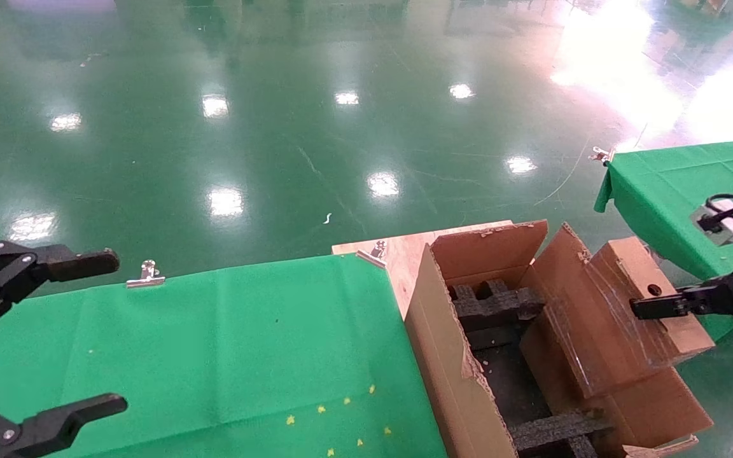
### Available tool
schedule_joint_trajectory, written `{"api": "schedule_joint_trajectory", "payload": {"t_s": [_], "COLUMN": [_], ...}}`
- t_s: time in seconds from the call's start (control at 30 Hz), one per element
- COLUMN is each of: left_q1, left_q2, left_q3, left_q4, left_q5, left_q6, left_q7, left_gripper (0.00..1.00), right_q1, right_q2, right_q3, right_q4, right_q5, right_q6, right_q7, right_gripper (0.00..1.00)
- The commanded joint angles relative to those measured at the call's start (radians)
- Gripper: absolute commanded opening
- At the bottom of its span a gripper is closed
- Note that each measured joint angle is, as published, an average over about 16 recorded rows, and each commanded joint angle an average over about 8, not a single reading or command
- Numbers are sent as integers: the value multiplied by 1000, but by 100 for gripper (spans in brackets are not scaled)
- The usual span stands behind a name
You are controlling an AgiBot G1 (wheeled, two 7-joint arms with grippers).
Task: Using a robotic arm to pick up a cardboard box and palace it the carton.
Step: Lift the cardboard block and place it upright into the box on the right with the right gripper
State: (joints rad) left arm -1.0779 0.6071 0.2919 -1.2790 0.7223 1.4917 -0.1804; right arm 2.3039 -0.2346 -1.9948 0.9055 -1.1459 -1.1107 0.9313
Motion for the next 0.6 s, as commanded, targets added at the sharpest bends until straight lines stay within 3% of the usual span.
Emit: {"api": "schedule_joint_trajectory", "payload": {"t_s": [0.03,0.6], "left_q1": [0,0], "left_q2": [0,0], "left_q3": [0,1], "left_q4": [0,0], "left_q5": [0,-1], "left_q6": [0,0], "left_q7": [0,1], "left_gripper": [100,100], "right_q1": [-13,-224], "right_q2": [0,-94], "right_q3": [-6,-45], "right_q4": [6,-31], "right_q5": [-2,104], "right_q6": [17,220], "right_q7": [4,-19], "right_gripper": [0,0]}}
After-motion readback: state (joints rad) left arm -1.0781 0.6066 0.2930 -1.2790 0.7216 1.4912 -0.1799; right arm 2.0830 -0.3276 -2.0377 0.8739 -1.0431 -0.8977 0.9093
